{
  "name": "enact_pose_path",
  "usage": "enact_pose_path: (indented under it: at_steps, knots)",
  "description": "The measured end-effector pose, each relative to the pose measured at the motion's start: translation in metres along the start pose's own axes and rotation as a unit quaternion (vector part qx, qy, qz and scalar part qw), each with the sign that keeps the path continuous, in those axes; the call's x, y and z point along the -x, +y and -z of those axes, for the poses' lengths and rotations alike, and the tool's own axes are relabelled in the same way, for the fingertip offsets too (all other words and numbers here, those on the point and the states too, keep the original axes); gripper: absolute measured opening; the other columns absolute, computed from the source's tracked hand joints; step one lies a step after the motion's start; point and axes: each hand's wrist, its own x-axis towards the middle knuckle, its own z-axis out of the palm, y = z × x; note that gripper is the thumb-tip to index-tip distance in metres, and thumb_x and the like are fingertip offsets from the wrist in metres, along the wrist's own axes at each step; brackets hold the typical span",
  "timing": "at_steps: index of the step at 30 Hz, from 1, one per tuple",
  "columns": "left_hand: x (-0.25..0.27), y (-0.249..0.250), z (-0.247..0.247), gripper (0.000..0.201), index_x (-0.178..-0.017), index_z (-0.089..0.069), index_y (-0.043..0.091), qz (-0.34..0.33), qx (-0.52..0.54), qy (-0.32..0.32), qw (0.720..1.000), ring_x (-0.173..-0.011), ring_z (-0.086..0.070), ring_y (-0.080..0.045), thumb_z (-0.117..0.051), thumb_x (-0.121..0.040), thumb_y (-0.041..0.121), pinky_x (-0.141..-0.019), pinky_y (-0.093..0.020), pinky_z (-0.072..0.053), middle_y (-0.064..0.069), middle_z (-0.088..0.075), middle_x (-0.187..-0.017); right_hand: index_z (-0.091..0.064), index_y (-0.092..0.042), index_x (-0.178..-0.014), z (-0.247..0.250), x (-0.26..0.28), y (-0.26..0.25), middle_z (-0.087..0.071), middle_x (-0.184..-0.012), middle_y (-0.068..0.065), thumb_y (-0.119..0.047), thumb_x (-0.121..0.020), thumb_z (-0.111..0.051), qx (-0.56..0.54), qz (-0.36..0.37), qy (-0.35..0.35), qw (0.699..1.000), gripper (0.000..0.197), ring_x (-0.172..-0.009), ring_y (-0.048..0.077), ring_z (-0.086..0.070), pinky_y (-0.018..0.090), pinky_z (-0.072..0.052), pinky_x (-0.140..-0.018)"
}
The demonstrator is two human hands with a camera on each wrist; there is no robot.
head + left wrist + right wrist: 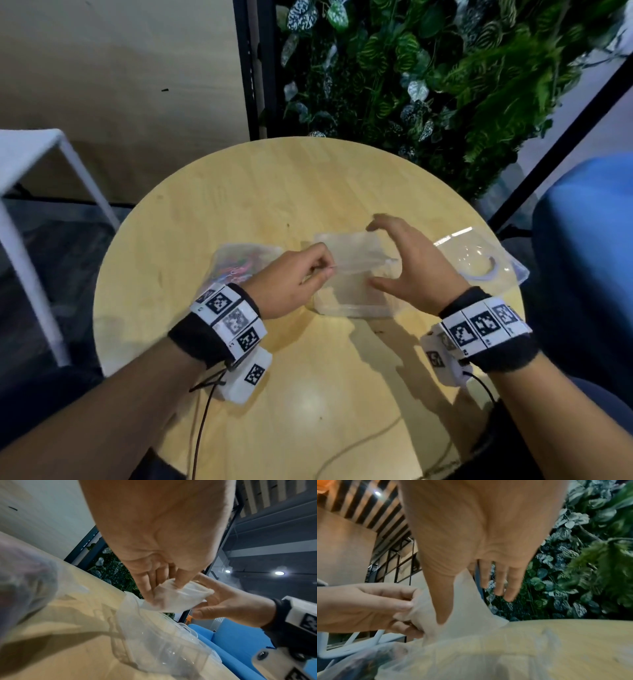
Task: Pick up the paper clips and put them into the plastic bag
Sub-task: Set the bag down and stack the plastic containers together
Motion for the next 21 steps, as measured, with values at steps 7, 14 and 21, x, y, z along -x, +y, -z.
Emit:
enact_pose_path:
  at_steps: [7, 14, 21]
  knots:
    - [-0.025, -0.003, -0.011, 0.016, -0.117, -0.057, 0.023, 0.039, -0.063, 0.054, 0.996, -0.064, -0.058, -0.027, -0.049, -0.103, 0.022, -0.057, -0.035, -0.040, -0.012, -0.065, -0.073, -0.064, -0.028, -0.113, -0.006, -0.004, 0.010, -0.068, -0.079, -0.009, -0.042, -0.092, -0.059, -0.072, -0.022, -0.104, 0.992, 0.026, -0.067, 0.010, -0.059, 0.027, -0.042, -0.066]
    - [-0.040, -0.005, -0.033, 0.017, -0.107, -0.064, 0.025, 0.033, -0.143, 0.088, 0.985, -0.080, -0.063, -0.022, -0.055, -0.098, 0.014, -0.073, -0.039, -0.054, -0.001, -0.067, -0.086, -0.059, -0.023, -0.121, 0.027, -0.008, 0.105, -0.064, -0.118, 0.009, -0.058, -0.081, -0.063, 0.098, -0.261, 0.078, 0.957, 0.054, -0.106, 0.026, -0.060, 0.036, -0.047, -0.088]
    - [-0.048, -0.008, -0.042, 0.030, -0.122, -0.072, 0.029, 0.010, -0.325, -0.007, 0.946, -0.113, -0.058, -0.023, -0.057, -0.097, 0.037, -0.107, -0.033, -0.033, -0.002, -0.065, -0.119, -0.025, -0.020, -0.145, 0.022, 0.000, 0.165, -0.042, -0.142, 0.021, -0.089, -0.030, -0.065, 0.127, -0.492, -0.062, 0.859, 0.140, -0.126, 0.044, -0.043, 0.054, -0.042, -0.100]
